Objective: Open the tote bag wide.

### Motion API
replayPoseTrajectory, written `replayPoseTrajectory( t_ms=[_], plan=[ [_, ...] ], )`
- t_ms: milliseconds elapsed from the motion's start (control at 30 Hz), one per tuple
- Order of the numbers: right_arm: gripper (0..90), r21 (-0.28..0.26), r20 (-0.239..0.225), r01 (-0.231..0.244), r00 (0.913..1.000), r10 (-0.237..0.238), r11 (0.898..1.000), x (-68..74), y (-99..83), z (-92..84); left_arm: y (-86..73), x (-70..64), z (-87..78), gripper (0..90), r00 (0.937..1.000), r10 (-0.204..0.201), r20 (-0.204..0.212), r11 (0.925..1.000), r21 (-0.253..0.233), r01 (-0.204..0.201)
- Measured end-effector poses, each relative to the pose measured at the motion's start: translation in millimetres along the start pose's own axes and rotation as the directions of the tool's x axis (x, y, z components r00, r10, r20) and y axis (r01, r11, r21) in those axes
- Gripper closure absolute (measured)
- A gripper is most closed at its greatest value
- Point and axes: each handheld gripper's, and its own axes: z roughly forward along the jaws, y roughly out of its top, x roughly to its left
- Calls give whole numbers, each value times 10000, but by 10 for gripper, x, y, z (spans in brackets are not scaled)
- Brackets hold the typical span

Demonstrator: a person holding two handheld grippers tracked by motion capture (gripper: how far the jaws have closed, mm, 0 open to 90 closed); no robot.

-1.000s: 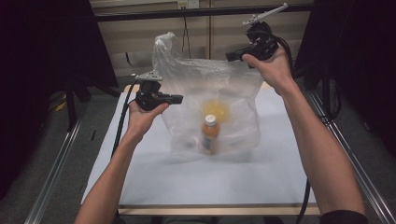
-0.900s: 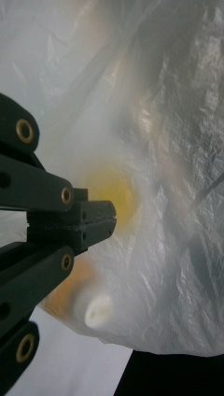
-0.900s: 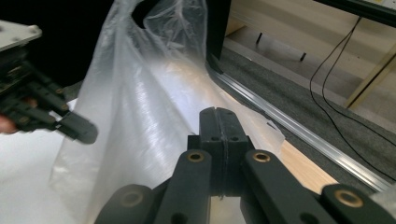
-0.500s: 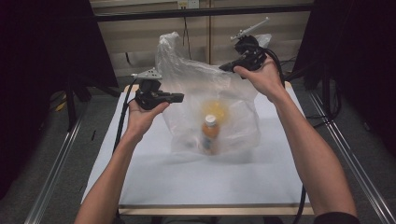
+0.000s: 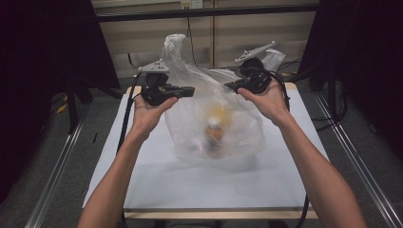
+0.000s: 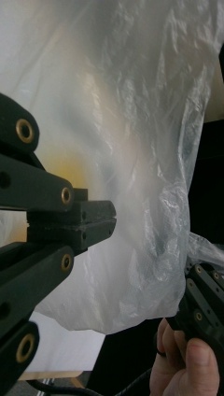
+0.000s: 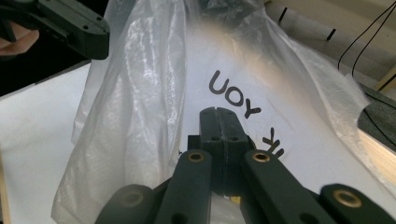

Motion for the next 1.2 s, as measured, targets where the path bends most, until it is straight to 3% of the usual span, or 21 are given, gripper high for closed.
replayPoseTrajectory(
  t_ms=[100, 367, 467, 733, 833, 1100, 1200],
  plan=[
    [900, -249, -147, -100, 9998, 97, 9996, 57, -69, 1, 17, -31, 6, 900, 9999, 138, 72, 9999, -24, -137],
    [900, -311, -194, -6, 9998, 0, 9995, 207, -179, 82, 14, -92, -16, 900, 9995, 259, 166, 9997, 31, -260],
    [900, -588, -337, -38, 9994, 18, 9983, 297, -216, 101, 50, -133, -47, 900, 9993, 320, 201, 9994, -146, -317],
    [900, -733, -642, 102, 9978, -149, 9973, 471, -275, 158, 140, -217, -41, 900, 9984, 448, 352, 9981, -444, -432],
    [900, -885, -684, 101, 9975, -162, 9960, 521, -307, 172, 202, -237, 1, 900, 9988, 289, 396, 9976, -635, -263],
    [900, -896, -954, 57, 9953, -143, 9960, 636, -412, 253, 336, -294, 166, 900, 9986, 387, 347, 9970, -688, -363],
    [900, -862, -1075, 54, 9941, -147, 9963, 672, -427, 276, 372, -271, 226, 900, 9990, 367, 257, 9980, -517, -354]
  ],
)
